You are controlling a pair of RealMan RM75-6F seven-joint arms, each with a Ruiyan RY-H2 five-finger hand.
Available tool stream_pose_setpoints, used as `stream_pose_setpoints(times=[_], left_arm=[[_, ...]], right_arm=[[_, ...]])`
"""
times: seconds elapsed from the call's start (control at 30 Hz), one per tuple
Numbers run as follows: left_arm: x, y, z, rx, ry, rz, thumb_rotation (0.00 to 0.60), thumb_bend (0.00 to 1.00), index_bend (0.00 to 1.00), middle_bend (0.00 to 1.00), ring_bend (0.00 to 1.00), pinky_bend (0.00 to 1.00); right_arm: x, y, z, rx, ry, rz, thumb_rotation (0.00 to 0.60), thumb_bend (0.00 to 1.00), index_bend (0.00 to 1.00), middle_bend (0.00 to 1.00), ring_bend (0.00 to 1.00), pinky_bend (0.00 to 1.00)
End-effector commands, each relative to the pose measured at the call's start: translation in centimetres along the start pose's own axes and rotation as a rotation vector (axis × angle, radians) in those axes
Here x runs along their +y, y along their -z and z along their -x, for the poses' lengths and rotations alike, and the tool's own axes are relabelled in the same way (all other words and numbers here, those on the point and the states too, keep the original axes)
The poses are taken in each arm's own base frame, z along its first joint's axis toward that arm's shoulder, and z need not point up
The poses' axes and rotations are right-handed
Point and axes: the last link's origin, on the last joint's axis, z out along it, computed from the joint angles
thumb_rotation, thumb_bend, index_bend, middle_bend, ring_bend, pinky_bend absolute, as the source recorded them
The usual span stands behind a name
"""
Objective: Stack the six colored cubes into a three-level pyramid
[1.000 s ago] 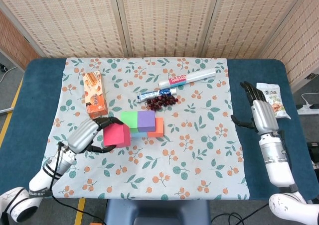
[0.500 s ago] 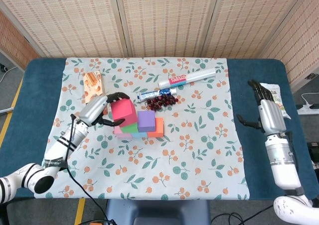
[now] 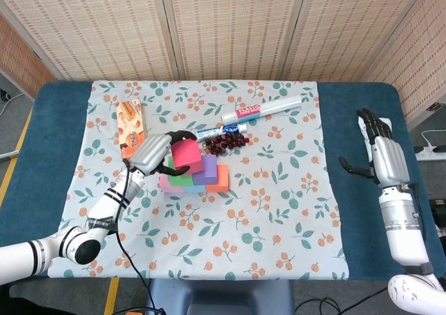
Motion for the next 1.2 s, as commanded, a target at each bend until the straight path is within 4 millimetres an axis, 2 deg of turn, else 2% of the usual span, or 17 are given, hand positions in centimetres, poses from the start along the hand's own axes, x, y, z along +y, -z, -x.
stream_pose_setpoints(times=[0.03, 0.33, 0.83, 1.2], left_arm=[[0.0, 0.0, 0.2, -0.015, -0.021, 0.014, 0.6, 0.31, 0.34, 0.35, 0.28, 0.39], [-0.6, 0.1, 0.4, -0.06, -0.043, 0.075, 0.6, 0.31, 0.34, 0.31, 0.22, 0.3], [-1.7, -0.4, 0.3, -0.079, -0.052, 0.12, 0.6, 0.31, 0.34, 0.3, 0.2, 0.27], [-1.5, -0.6, 0.5, -0.081, -0.067, 0.137, 0.6, 0.31, 0.34, 0.29, 0.19, 0.25]], right_arm=[[0.0, 0.1, 0.0, -0.001, 0.001, 0.001, 0.6, 0.09, 0.0, 0.0, 0.0, 0.0], [0.3, 0.4, 0.0, -0.004, 0.006, 0.013, 0.6, 0.09, 0.0, 0.0, 0.0, 0.0], [0.2, 0.5, 0.0, 0.003, 0.009, 0.025, 0.6, 0.09, 0.0, 0.0, 0.0, 0.0], [0.2, 0.5, 0.1, 0.004, 0.012, 0.033, 0.6, 0.09, 0.0, 0.0, 0.0, 0.0]])
